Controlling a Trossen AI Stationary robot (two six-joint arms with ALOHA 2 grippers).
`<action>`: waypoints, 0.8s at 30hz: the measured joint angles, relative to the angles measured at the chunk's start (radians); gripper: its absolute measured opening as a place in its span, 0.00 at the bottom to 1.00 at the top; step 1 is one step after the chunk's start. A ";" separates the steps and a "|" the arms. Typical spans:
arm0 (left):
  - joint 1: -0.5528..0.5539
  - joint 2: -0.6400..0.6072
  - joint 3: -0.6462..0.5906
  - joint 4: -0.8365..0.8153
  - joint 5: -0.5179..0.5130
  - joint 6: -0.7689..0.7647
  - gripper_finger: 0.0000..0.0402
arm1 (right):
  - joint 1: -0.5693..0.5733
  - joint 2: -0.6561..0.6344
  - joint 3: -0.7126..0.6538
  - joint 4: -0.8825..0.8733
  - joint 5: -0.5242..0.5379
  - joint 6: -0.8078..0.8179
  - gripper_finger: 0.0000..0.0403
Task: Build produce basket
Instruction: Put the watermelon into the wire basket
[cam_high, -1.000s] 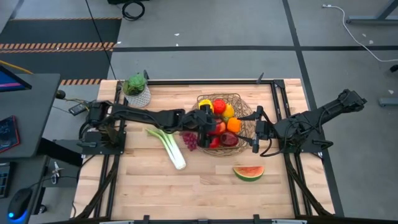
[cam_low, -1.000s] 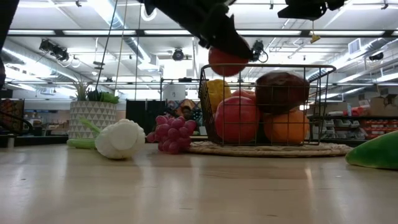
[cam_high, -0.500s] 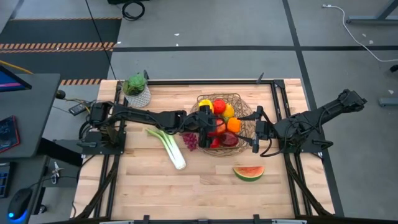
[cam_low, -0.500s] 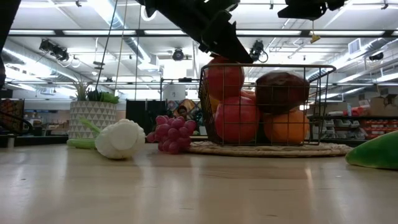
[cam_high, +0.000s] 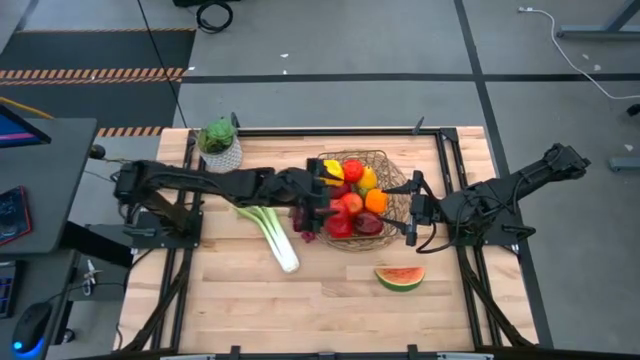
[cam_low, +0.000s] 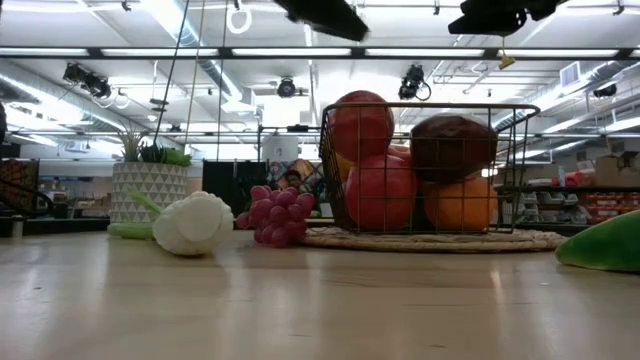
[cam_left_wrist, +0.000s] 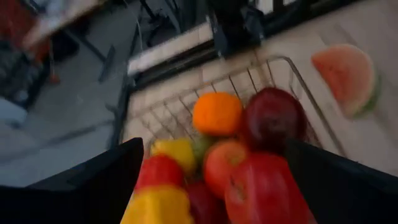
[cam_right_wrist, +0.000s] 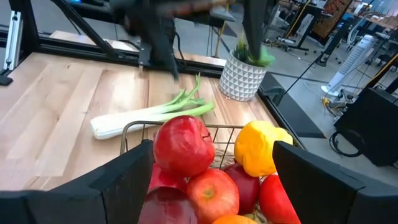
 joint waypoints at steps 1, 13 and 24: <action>0.000 -0.021 0.000 -0.044 0.000 -0.035 1.00 | 0.000 0.000 0.000 -0.001 0.000 0.000 0.83; 0.000 -0.080 0.000 -0.474 0.040 -0.350 1.00 | 0.000 0.000 0.000 0.053 -0.022 0.002 0.83; -0.030 -0.005 -0.001 -0.570 0.098 -0.521 1.00 | 0.000 0.000 0.000 0.069 -0.054 0.016 0.83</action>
